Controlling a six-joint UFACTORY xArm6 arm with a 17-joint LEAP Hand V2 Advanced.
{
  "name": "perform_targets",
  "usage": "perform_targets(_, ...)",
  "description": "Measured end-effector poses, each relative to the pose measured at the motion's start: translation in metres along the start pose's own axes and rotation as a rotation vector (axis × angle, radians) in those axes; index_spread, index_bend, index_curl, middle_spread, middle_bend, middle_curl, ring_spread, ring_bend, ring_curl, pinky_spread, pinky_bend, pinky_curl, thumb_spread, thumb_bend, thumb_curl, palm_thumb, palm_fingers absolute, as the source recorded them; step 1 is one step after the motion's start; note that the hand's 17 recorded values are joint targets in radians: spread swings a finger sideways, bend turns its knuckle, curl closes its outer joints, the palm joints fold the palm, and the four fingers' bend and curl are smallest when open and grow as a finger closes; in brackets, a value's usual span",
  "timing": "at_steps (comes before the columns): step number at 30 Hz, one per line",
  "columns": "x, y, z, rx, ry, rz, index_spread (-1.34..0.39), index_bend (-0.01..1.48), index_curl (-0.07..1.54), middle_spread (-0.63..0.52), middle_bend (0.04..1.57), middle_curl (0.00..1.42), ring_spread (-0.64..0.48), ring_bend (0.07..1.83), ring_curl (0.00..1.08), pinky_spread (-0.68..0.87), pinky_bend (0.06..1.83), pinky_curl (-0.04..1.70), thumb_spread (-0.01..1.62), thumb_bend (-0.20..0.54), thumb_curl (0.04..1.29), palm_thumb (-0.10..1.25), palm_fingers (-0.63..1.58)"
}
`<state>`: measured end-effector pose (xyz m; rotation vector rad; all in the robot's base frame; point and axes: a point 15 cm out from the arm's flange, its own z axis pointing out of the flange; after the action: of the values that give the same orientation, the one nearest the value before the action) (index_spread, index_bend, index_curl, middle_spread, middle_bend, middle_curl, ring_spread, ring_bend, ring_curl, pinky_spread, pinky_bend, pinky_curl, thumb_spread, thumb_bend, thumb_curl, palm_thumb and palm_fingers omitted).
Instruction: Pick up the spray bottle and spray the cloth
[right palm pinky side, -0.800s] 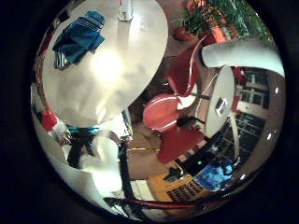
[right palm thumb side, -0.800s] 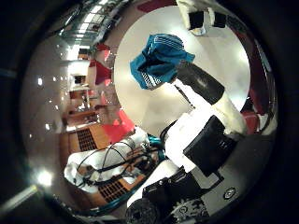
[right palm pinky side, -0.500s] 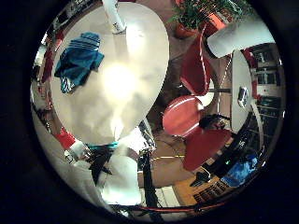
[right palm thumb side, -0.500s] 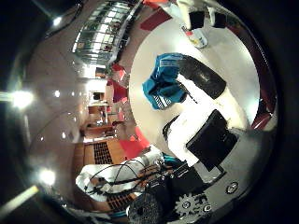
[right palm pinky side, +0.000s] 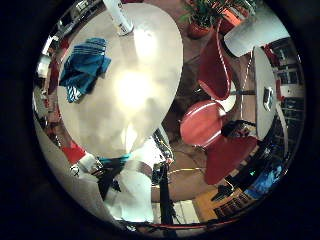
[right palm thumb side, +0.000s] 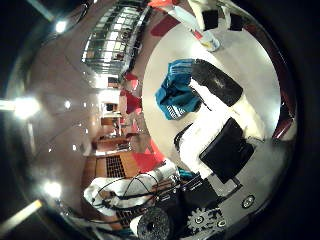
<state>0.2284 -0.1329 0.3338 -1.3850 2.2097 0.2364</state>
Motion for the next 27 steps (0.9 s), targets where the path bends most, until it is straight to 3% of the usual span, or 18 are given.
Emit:
perform_targets(13, 0.044, -0.04, 0.025, 0.36, -0.258, 0.13, -0.27, 0.16, 0.38, -0.08, 0.38, 0.52, 0.0, 0.67, 0.29, 0.36, 0.48, 0.22, 1.21, -0.016, 0.28, 0.71, 0.38)
perform_targets(21, 0.078, -0.051, 0.015, 0.46, -0.326, 0.202, -0.2, 0.15, 0.34, 0.01, 0.36, 0.49, 0.05, 0.68, 0.3, 0.37, 0.58, 0.23, 1.18, -0.021, 0.29, 0.69, 0.27)
perform_targets(27, 0.089, -0.064, 0.008, 0.547, -0.391, 0.199, -0.17, 0.17, 0.33, 0.06, 0.34, 0.46, 0.1, 0.63, 0.29, 0.37, 0.63, 0.24, 1.14, -0.024, 0.31, 0.64, 0.17)
